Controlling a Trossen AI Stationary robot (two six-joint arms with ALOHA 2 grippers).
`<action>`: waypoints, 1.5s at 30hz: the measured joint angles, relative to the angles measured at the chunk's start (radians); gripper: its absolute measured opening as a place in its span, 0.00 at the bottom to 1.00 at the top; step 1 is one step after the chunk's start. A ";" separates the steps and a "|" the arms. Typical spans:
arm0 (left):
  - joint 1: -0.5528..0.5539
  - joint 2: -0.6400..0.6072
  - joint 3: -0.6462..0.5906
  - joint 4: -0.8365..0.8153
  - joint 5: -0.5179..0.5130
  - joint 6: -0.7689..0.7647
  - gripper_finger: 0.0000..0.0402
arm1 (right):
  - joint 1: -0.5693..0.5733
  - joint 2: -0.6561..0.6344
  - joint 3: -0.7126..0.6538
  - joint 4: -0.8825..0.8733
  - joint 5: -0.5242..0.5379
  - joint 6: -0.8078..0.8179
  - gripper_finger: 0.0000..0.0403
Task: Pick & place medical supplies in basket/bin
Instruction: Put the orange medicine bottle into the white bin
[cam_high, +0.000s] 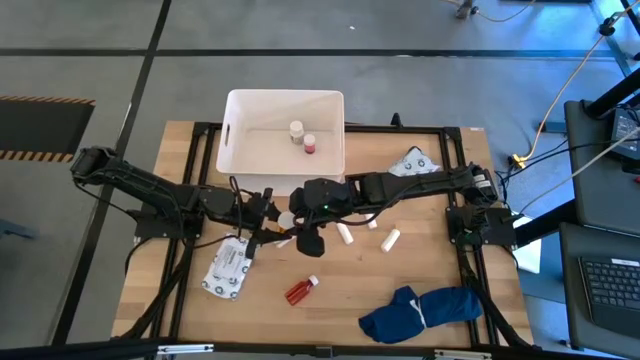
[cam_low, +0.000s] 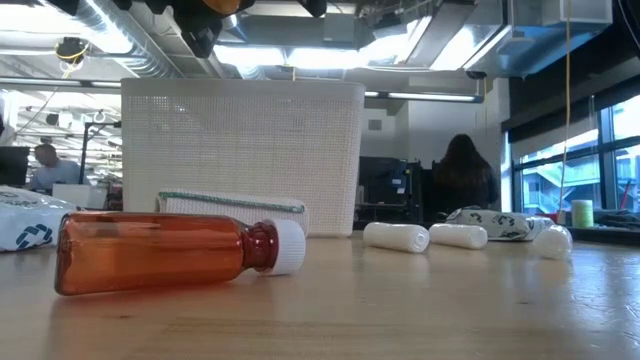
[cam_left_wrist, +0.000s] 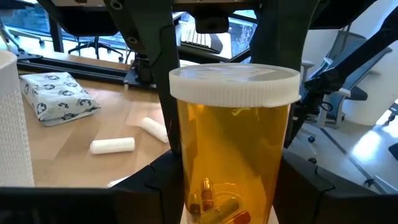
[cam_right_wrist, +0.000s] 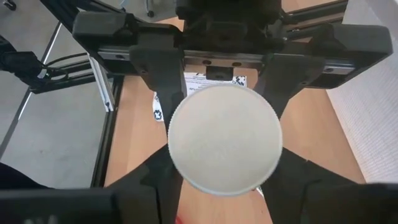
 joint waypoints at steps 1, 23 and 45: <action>0.000 0.000 0.000 0.000 0.001 0.000 0.46 | 0.000 0.000 0.000 0.001 0.000 0.003 0.43; 0.002 -0.134 0.000 -0.282 0.052 0.019 0.60 | -0.001 -0.001 0.000 -0.093 0.003 0.028 0.42; 0.002 -0.373 0.000 -0.358 0.008 0.005 0.60 | -0.266 -0.003 0.285 -0.216 0.172 0.020 0.42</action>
